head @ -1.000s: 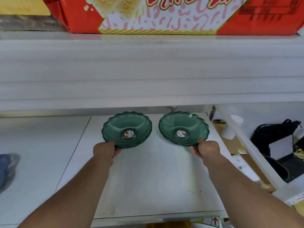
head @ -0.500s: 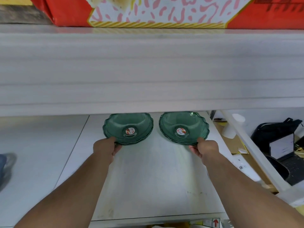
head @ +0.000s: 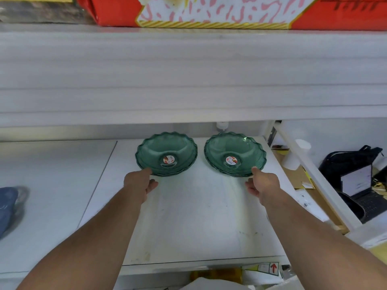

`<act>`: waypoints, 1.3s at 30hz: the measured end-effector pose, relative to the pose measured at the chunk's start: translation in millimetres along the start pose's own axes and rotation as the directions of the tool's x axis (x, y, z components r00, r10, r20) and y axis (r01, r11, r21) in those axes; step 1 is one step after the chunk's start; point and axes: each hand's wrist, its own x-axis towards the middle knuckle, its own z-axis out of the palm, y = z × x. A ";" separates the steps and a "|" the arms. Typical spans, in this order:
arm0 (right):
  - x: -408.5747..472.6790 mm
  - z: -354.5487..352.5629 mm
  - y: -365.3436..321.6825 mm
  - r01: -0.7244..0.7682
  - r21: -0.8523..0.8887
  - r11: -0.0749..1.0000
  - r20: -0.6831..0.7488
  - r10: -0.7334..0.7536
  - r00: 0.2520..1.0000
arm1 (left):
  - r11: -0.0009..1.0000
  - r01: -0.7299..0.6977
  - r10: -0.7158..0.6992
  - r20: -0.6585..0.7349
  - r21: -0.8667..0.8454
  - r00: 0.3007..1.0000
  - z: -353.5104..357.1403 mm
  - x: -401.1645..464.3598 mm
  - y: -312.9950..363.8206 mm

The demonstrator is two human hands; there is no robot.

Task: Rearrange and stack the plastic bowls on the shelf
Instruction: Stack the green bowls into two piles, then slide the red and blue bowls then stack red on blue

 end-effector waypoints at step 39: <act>-223.1 99.2 57.2 0.872 -0.395 -0.289 0.913 -0.017 0.407 | -0.052 -0.078 0.272 0.089 0.996 0.958 -202.2 -167.8 -46.8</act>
